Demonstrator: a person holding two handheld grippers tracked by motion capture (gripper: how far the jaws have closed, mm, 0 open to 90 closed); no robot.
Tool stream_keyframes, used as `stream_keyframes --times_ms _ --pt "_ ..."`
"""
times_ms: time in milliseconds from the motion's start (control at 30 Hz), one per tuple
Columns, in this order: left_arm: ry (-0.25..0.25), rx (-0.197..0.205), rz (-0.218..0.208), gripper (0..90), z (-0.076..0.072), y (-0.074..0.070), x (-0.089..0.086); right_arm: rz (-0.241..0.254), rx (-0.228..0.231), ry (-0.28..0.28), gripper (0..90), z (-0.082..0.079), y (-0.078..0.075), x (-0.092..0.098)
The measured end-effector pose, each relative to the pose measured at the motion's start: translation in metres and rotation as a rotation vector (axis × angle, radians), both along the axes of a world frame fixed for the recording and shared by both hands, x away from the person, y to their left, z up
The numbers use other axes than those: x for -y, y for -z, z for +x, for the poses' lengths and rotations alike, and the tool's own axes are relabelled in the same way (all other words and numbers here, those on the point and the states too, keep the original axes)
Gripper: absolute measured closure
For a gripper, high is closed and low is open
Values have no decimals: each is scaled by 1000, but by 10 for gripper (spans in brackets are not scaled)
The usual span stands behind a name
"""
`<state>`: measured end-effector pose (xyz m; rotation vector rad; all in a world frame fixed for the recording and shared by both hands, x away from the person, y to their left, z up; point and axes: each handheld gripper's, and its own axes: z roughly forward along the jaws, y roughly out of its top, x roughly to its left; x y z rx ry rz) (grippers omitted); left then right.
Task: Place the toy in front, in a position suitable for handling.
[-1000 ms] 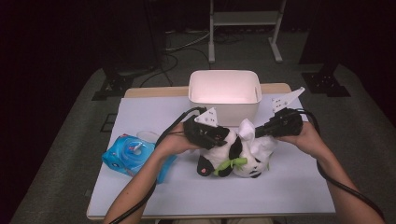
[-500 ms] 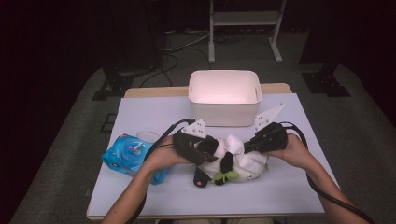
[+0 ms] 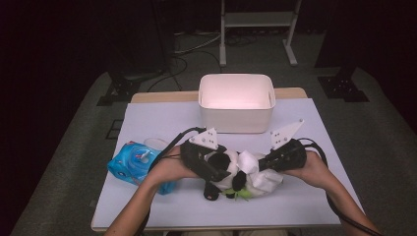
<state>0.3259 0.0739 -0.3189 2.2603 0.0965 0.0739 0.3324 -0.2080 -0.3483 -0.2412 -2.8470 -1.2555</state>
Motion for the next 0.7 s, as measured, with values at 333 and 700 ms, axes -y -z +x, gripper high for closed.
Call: stream_keyframes --times_ms 333,700 --pt "-3 -26 82 236 10 6 13 -15 5 -11 866 -11 -2 0" --pt "-5 -49 120 265 9 16 18 33 47 25 866 -4 -19 14"
